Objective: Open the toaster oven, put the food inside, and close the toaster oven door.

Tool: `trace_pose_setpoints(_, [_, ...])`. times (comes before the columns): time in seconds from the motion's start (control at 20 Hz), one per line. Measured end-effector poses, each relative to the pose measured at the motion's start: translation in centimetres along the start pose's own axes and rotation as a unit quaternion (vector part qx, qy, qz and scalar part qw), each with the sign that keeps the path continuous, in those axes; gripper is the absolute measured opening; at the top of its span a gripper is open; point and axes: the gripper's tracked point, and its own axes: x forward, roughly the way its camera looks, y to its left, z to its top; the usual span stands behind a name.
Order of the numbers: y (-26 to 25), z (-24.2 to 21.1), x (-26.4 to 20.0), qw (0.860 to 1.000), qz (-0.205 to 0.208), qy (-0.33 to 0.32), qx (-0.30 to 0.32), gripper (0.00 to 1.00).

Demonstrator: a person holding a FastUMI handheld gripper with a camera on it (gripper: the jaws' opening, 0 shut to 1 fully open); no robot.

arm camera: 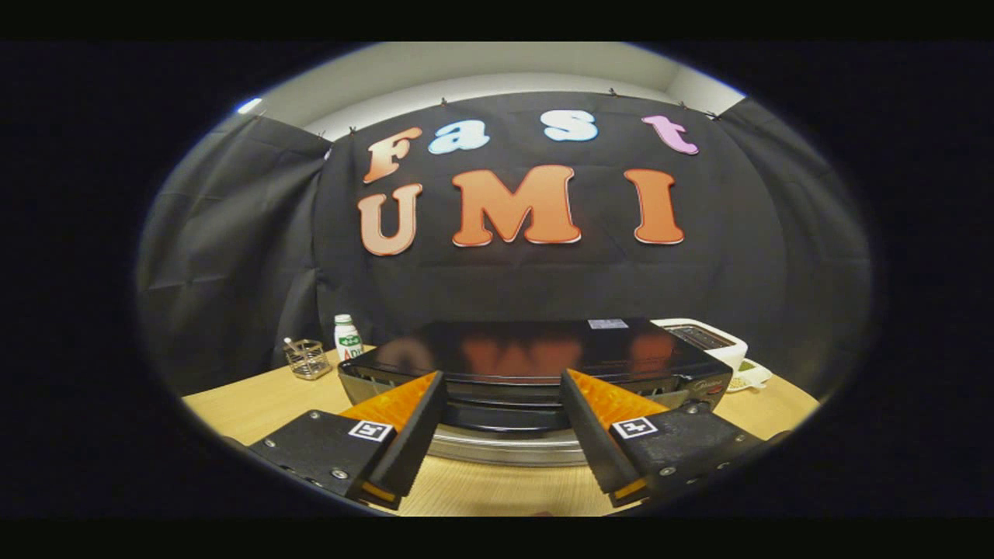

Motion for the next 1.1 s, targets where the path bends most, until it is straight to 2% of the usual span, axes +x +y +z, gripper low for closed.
trace_pose_setpoints(0.45, [1.5, -5.4, -7.7, 0.997, 0.048, 0.050, -0.023, 0.87])
trace_pose_setpoints(0.7, [1.8, -10.0, -9.9, 0.989, 0.074, 0.122, 0.034, 0.87])
trace_pose_setpoints(1.0, [0.6, -15.4, -10.8, 0.965, 0.066, 0.233, 0.099, 0.85])
trace_pose_setpoints(1.1, [0.6, -15.1, -11.1, 0.961, 0.072, 0.236, 0.126, 0.84])
